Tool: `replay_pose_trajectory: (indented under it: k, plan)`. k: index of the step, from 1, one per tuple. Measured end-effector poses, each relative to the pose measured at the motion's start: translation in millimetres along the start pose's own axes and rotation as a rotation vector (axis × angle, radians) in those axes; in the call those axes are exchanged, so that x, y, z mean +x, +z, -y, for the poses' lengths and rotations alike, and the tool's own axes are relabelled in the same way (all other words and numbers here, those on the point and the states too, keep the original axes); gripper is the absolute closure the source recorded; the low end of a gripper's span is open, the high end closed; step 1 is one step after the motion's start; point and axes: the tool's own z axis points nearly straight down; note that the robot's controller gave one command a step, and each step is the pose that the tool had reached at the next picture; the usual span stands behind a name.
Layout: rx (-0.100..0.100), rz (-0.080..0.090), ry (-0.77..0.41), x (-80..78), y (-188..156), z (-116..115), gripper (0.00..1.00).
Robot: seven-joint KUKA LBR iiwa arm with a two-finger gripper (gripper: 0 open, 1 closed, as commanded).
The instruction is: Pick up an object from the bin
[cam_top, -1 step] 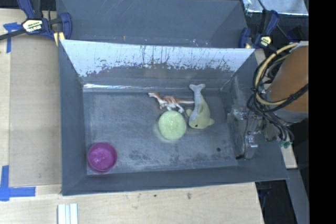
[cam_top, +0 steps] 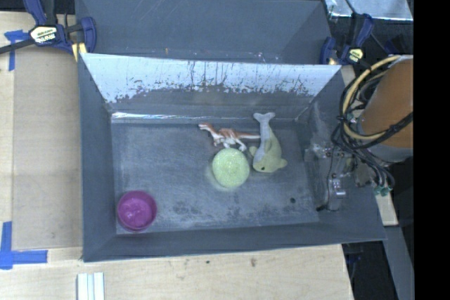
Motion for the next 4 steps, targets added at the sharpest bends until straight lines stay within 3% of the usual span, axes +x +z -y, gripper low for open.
replay_pose_trajectory:
  k: [1, 2, 3, 4]
  plan:
    - [0.001, 0.008, -0.03, -53.5, 75, -52, 0.0]
    - [-0.001, -0.003, -0.02, -55.2, 31, -50, 0.0]
    - [0.0, 0.003, -0.04, -61.3, 20, -42, 0.0]
    - [0.001, 0.002, -0.094, -76.2, 88, -53, 0.0]
